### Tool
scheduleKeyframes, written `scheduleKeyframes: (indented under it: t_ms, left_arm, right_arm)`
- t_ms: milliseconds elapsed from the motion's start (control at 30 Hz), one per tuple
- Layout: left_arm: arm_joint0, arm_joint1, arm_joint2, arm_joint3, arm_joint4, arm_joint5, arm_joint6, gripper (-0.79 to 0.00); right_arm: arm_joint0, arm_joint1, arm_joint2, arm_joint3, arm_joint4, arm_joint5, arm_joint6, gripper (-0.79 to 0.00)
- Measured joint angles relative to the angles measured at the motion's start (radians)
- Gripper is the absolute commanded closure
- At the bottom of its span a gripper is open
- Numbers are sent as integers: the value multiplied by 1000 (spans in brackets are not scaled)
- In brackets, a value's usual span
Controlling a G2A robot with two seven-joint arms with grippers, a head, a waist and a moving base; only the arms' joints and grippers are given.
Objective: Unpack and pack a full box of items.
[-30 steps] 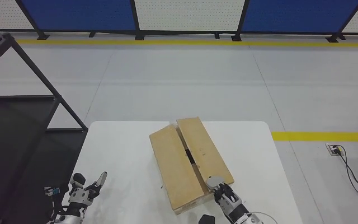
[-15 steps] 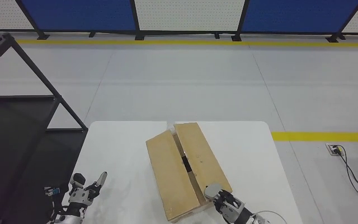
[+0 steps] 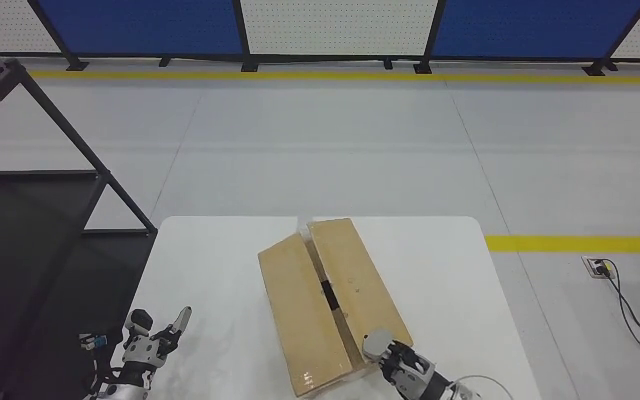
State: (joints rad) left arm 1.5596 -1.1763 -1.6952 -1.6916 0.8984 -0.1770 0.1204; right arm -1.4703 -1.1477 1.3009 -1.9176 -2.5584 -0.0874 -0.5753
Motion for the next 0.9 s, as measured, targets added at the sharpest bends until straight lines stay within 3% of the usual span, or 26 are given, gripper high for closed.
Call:
scheduleKeyframes:
  t_ms: [600,900]
  left_arm:
    - [0,0,0,0,0,0,0,-785]
    - [0,0,0,0,0,0,0,-785]
  right_arm:
    - [157,16,-37,170,117,-112,-335,0]
    - [238,16,-68,256,181,-119,-403,0]
